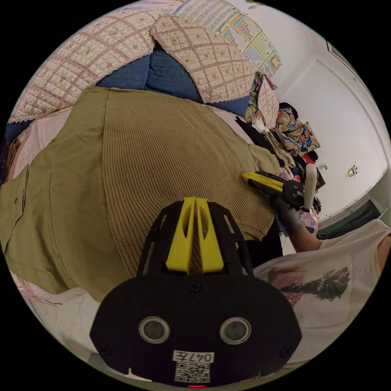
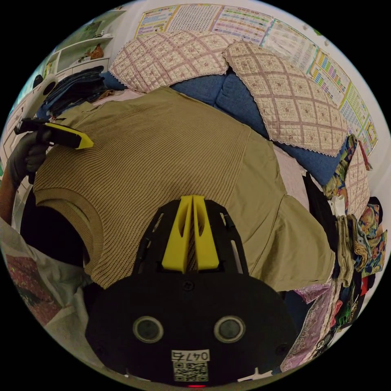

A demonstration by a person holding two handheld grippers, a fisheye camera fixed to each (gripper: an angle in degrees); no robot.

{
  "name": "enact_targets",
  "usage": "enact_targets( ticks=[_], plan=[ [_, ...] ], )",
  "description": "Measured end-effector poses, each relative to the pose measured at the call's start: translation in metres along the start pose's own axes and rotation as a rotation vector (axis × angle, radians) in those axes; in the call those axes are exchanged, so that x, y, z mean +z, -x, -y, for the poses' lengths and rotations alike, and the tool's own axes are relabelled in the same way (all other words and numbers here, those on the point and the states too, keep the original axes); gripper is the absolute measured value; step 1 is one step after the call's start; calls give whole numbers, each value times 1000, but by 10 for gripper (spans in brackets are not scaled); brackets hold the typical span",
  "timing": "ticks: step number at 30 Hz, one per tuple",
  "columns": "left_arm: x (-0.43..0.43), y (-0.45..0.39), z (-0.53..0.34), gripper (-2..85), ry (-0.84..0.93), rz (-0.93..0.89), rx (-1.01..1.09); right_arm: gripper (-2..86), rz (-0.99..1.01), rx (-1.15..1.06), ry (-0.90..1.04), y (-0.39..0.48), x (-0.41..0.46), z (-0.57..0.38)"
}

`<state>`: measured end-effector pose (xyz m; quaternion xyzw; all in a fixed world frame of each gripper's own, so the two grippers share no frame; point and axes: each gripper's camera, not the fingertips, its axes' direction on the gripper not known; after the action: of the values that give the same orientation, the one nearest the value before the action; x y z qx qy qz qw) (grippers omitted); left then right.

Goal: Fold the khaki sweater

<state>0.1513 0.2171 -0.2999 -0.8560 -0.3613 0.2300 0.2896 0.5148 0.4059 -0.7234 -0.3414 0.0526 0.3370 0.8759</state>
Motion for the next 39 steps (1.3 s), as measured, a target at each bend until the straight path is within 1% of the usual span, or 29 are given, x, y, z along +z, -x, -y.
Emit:
enact_targets(
  ticks=[24, 39],
  plan=[
    [10, -66, 8, -10, -4, -10, -3, -13, -4, 0, 5, -7, 4, -6],
    [-6, -77, 0, -10, -7, -23, -6, -13, -2, 1, 7, -13, 4, -8]
  ],
)
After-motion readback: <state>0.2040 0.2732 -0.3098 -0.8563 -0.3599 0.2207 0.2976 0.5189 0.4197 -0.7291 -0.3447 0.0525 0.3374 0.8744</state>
